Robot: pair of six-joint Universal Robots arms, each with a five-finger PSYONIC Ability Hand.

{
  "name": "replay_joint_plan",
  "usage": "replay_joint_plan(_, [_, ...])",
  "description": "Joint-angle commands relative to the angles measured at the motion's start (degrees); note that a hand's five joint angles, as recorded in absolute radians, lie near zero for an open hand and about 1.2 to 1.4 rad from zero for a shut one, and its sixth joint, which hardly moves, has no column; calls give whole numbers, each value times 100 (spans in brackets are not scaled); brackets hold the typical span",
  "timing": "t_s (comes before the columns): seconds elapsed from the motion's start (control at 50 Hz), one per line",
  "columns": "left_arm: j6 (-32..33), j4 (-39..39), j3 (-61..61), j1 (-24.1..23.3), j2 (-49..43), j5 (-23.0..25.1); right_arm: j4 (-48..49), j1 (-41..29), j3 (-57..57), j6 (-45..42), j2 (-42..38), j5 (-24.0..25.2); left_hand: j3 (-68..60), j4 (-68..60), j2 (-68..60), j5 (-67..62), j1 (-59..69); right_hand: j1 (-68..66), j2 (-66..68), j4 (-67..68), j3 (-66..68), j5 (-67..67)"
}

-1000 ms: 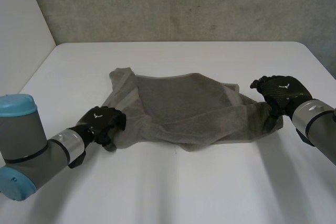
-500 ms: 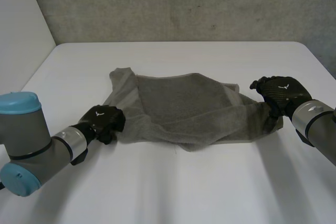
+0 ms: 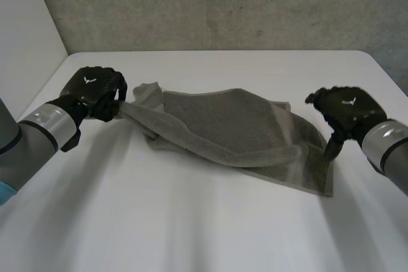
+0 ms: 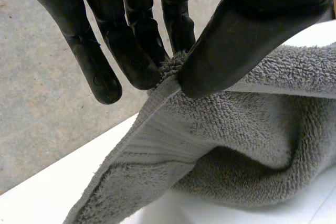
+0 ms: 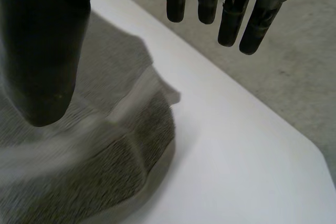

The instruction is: Fold the towel.

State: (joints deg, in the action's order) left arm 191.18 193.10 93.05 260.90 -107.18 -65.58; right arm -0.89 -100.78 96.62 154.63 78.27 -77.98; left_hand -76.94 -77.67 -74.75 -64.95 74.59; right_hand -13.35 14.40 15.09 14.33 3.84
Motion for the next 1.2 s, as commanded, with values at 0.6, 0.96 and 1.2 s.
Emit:
replay_joint_plan(0.6, [-521, -44, 99, 83, -189, 10, 986, 58, 1456, -812, -409, 134, -306, -233, -525, -505, 541, -2297, 2192, 2123, 2199, 2249])
replay_joint_plan(0.96, [-521, -36, 116, 83, -260, 19, 1408, 278, 1404, -847, -839, 380, -306, -233, -525, -505, 541, -2129, 2024, 1955, 2031, 2081])
replay_joint_plan(1.2, [-521, -36, 125, 83, -304, 19, 1416, 304, 1324, -856, -998, 380, -306, -233, -525, -505, 541, -2045, 1940, 1871, 1947, 1997])
